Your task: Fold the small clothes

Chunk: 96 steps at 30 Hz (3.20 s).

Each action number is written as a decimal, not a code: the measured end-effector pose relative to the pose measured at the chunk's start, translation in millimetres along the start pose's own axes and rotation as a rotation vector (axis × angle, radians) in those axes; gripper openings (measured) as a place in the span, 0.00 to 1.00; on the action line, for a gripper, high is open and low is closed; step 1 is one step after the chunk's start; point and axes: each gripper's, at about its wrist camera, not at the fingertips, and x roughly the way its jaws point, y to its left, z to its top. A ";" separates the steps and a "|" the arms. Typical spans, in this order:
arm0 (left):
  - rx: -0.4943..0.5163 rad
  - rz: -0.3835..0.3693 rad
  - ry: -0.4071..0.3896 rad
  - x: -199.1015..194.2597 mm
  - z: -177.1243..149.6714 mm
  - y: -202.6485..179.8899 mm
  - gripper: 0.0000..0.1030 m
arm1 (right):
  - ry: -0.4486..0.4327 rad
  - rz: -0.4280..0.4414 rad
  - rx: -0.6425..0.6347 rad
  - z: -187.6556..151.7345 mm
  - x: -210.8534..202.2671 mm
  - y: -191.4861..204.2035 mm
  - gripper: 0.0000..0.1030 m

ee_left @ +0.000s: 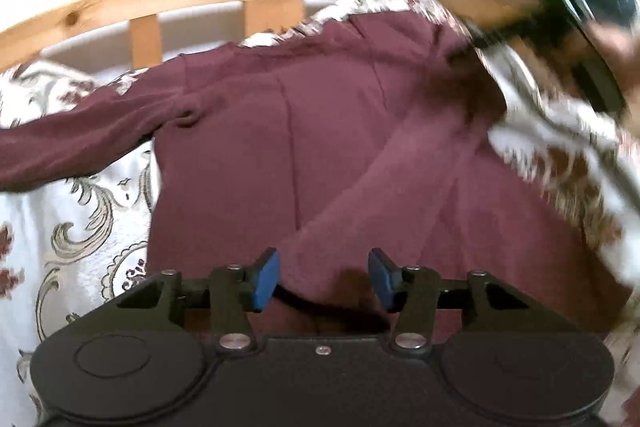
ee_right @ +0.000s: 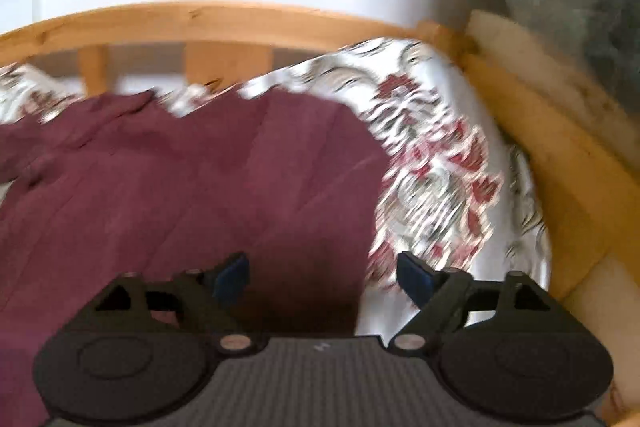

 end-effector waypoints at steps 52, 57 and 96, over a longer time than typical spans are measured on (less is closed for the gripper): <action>-0.194 0.752 -0.275 -155.2 80.7 239.5 0.04 | -0.059 0.478 0.107 -130.8 -171.2 93.3 1.00; -0.029 0.563 -0.415 -160.7 126.0 162.8 0.04 | -0.066 0.470 0.117 -131.0 -178.1 81.7 1.00; 0.059 -0.065 -0.149 -61.9 51.2 -55.8 0.73 | -0.003 0.304 0.229 -201.3 -201.1 42.3 1.00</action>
